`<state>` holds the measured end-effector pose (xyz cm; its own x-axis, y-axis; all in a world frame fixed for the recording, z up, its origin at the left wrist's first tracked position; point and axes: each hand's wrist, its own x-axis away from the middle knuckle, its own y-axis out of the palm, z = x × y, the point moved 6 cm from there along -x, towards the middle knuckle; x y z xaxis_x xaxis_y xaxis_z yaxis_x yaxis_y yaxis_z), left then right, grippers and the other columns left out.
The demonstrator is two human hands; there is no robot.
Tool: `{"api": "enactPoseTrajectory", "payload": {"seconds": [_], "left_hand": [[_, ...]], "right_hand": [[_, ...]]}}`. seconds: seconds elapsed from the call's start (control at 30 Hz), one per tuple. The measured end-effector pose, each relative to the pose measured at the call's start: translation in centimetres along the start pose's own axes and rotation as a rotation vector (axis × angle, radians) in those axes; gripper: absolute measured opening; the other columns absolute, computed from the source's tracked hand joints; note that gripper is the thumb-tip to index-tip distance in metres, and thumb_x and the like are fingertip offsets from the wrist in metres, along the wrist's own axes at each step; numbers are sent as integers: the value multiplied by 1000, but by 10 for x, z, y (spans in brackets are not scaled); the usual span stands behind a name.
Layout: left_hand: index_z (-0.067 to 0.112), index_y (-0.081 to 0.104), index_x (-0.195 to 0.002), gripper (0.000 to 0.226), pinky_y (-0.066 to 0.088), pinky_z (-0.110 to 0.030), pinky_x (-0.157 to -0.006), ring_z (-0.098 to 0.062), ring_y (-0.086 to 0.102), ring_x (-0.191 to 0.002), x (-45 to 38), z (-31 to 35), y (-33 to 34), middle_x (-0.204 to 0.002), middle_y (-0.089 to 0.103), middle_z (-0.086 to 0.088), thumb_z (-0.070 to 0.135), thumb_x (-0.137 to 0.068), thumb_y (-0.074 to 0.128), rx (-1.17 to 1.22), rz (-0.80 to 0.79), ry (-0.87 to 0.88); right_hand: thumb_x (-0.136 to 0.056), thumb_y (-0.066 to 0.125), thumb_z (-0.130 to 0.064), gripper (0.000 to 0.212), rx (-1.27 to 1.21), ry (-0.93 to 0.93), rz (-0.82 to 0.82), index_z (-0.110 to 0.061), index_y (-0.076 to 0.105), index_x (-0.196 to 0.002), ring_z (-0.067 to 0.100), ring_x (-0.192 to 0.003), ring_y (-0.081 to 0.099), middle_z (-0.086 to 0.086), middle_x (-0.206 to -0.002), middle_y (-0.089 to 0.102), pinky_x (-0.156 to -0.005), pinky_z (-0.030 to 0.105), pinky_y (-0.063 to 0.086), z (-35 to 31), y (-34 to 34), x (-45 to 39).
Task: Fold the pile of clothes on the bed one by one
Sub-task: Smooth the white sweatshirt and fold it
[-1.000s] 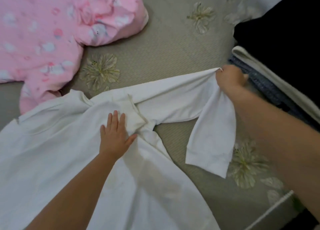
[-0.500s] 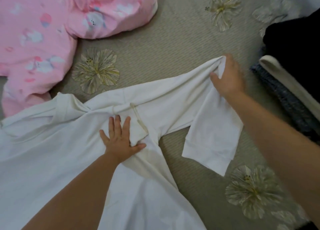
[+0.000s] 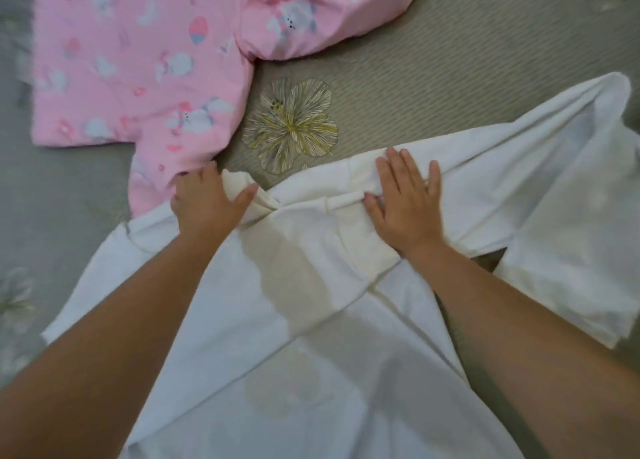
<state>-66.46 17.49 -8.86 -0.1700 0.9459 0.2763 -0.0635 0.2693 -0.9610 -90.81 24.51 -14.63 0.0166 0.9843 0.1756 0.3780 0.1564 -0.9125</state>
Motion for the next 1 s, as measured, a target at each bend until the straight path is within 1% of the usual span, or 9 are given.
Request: {"api": "enactPoseTrajectory", "payload": {"seconds": [0.1,0.17,0.33,0.4,0.57,0.67,0.8,0.9,1.0], "left_hand": [[5,56,-116,49,39,-39,-88,-35,49,-113,-27,3,15,-118,57,-20,40,-83,61,-99,-206,80],[4,59,-112,36,38,-37,-86,-34,50,-110,-38,10,13,-116,58,-20,29,-86,59,-19,-198,163],[-3,54,-107,26,28,-34,-83,-35,49,-105,-58,-16,-29,-111,55,-27,17,-91,47,316,273,35],[-3,51,-110,27,27,-37,-84,-37,46,-107,-59,-21,-27,-112,52,-28,17,-93,43,260,305,-18],[7,40,-131,42,28,-44,-92,-37,36,-120,-58,-3,-2,-126,43,-26,21,-92,46,103,237,-37],[9,29,-139,57,17,-44,-105,-34,24,-133,-31,-1,4,-140,32,-21,24,-88,50,128,260,-86],[-10,36,-132,55,13,-56,-107,-50,23,-131,62,24,25,-138,31,-33,21,-88,48,241,268,204],[-17,44,-122,52,15,-62,-98,-58,32,-121,126,51,58,-129,40,-39,20,-86,41,229,114,330],[-13,39,-129,55,15,-59,-106,-51,26,-130,142,69,87,-137,35,-32,21,-85,43,269,-47,242]], "right_hand": [[-85,28,-41,64,-19,26,81,1,48,-129,35,-131,38,20,-139,43,-108,54,14,1,-1,-2],[-84,24,-43,67,-16,47,86,-1,43,-133,32,-135,31,18,-143,37,-110,49,6,2,-1,-4],[-84,18,-43,71,-6,140,115,-2,32,-139,33,-140,19,18,-150,24,-108,56,-3,6,0,-4],[-83,17,-44,72,16,198,127,-1,28,-141,33,-140,16,19,-151,19,-107,58,-4,9,0,-5],[-85,15,-49,70,101,232,27,-11,26,-143,26,-143,6,9,-154,12,-109,51,-10,12,7,-9],[-87,23,-45,65,102,227,19,-12,26,-143,25,-143,5,8,-155,12,-110,50,-9,13,9,-11],[-93,34,-42,60,117,218,13,-12,24,-144,25,-143,3,7,-155,9,-109,50,-9,15,11,-11],[-93,31,-43,60,121,217,4,-13,22,-144,25,-143,2,7,-155,8,-110,53,-8,16,12,-12],[-94,28,-41,58,127,206,13,-13,21,-145,25,-143,2,7,-155,7,-110,53,-6,15,13,-12]]}}
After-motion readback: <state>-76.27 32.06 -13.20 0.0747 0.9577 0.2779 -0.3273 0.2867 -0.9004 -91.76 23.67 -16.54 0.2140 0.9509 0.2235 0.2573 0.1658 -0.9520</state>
